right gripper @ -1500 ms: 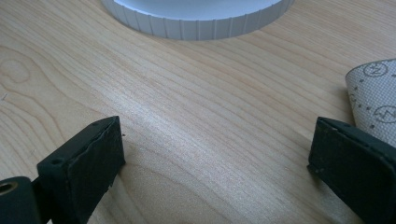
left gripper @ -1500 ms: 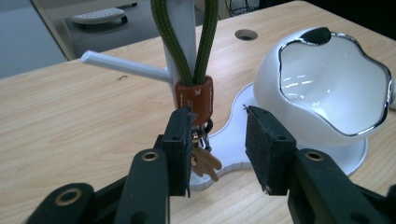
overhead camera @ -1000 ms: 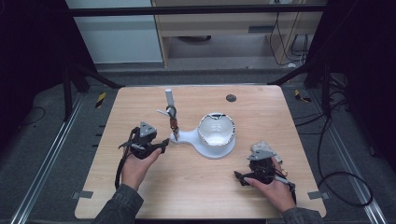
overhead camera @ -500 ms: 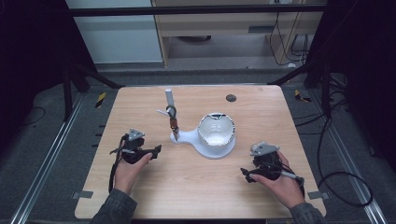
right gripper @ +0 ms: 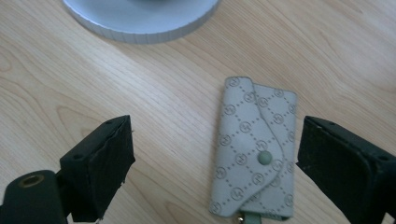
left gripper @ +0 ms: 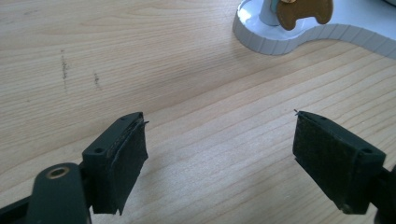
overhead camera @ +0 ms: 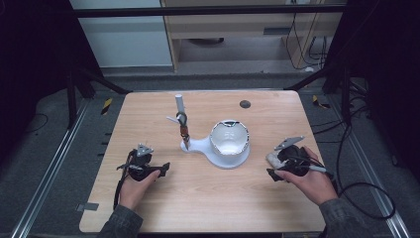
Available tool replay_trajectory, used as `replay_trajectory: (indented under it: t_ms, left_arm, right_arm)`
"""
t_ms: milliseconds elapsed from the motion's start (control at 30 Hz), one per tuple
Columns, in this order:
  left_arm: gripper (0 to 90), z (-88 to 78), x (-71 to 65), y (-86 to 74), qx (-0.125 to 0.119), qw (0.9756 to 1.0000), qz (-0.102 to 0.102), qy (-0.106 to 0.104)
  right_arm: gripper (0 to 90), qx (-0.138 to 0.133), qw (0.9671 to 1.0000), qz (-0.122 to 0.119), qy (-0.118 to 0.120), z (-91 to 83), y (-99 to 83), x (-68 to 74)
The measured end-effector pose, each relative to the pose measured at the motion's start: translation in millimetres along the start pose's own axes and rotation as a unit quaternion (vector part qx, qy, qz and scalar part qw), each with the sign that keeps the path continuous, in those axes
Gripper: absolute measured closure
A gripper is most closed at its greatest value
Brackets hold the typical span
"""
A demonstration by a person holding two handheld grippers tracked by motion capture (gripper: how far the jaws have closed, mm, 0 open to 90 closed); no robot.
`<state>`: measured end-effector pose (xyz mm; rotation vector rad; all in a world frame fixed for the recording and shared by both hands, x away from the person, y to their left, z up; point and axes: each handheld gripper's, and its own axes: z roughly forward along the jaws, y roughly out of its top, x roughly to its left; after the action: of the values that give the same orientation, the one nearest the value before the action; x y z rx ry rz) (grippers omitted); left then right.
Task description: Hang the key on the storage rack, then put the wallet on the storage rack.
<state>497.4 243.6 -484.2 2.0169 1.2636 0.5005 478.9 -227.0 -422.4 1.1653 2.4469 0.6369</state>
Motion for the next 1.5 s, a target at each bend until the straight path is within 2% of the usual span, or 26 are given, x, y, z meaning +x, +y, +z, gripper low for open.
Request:
replay_trajectory:
  t_ms: [67, 133, 400, 533, 633, 733, 867, 1100, 1133, 1167, 1500]
  left_arm:
    - [17.0, 0.2, 1.0, -0.6, -0.002, 1.0, -0.002, 0.001]
    - [17.0, 1.4, 4.0, -2.3, -0.002, 1.0, -0.007, 0.001]
    - [17.0, 5.2, 3.7, -5.4, 0.009, 0.9999, -0.002, -0.005]
    - [16.2, 5.7, 4.4, -6.2, 0.012, 0.9999, -0.002, -0.003]
    - [14.3, 8.0, 5.5, -7.5, 0.021, 0.9998, -0.002, -0.001]
    - [13.5, 8.1, 6.1, -8.4, 0.017, 0.9998, -0.005, 0.002]
    - [10.9, 11.9, 7.0, -10.9, 0.024, 0.9997, -0.005, 0.006]
    - [9.9, 14.2, 9.1, -12.5, 0.015, 0.9997, -0.004, 0.02]
    - [9.9, 14.2, 9.1, -12.5, 0.015, 0.9997, -0.004, 0.02]
    - [9.8, 14.4, 8.9, -12.6, 0.016, 0.9996, 0.004, 0.023]
    - [9.0, 15.5, 7.8, -12.7, 0.019, 0.9994, 0.012, 0.028]
  right_arm:
    - [10.5, 0.004, 1.0, 0.002, -0.001, -0.4, 0.7, -2.1]
    - [10.9, 0.013, 0.9999, 0.008, 0.0, -1.7, 0.7, -10.9]
    - [11.8, 0.03, 0.999, 0.033, 0.008, -3.2, -6.2, -24.9]
    - [10.9, 0.033, 0.9989, 0.032, 0.005, -3.4, -8.3, -29.1]
    - [8.3, 0.045, 0.9983, 0.036, -0.003, -0.8, -11.3, -35.3]
    - [7.5, 0.051, 0.9979, 0.039, -0.003, 1.6, -14.1, -41.1]
    - [9.9, 0.055, 0.9976, 0.042, 0.002, 2.6, -18.5, -47.2]
    - [17.2, 0.059, 0.9974, 0.042, -0.005, 5.1, -21.2, -49.2]
    - [17.2, 0.058, 0.9974, 0.043, -0.006, 5.9, -21.4, -49.3]
    - [17.1, 0.06, 0.9971, 0.047, -0.005, 7.0, -21.7, -48.9]
    - [14.8, 0.082, 0.9942, 0.069, 0.011, 22.1, -25.8, -40.6]
